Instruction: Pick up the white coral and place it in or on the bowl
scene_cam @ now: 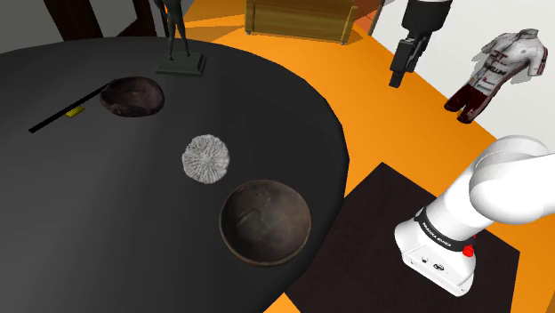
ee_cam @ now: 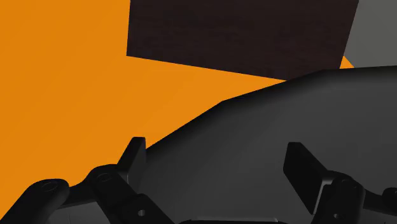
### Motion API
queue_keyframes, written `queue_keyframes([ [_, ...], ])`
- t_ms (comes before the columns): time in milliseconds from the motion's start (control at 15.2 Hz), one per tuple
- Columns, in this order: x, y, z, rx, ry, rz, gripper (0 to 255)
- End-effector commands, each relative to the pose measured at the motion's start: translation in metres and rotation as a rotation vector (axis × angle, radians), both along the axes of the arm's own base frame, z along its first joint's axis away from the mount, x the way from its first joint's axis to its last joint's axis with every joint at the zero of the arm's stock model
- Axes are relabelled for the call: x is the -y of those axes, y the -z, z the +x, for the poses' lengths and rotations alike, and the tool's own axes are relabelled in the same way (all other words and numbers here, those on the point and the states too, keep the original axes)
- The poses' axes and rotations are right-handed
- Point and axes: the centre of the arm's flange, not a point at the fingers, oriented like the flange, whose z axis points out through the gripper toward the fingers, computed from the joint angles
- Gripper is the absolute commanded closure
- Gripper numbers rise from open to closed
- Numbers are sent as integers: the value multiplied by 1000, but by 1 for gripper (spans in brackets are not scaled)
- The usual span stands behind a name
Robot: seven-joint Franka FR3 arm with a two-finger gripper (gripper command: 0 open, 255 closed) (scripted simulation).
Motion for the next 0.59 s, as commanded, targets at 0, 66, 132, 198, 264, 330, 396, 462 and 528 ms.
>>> queue_keyframes([
  [0, 0, 0, 0, 0, 0, 0, 0],
  [66, -5, 7, 9, -1, -11, 15, 0],
  [132, -10, 13, 17, -2, -22, 29, 0],
  [198, -16, 20, 26, -3, -33, 44, 0],
  [264, -21, 26, 34, -4, -45, 58, 0],
  [330, -27, 32, 43, -5, -56, 73, 0],
  [396, -33, 39, 51, -6, -67, 88, 0],
  [462, -39, 45, 59, -7, -78, 102, 0],
  [528, -45, 51, 68, -8, -89, 117, 0],
])
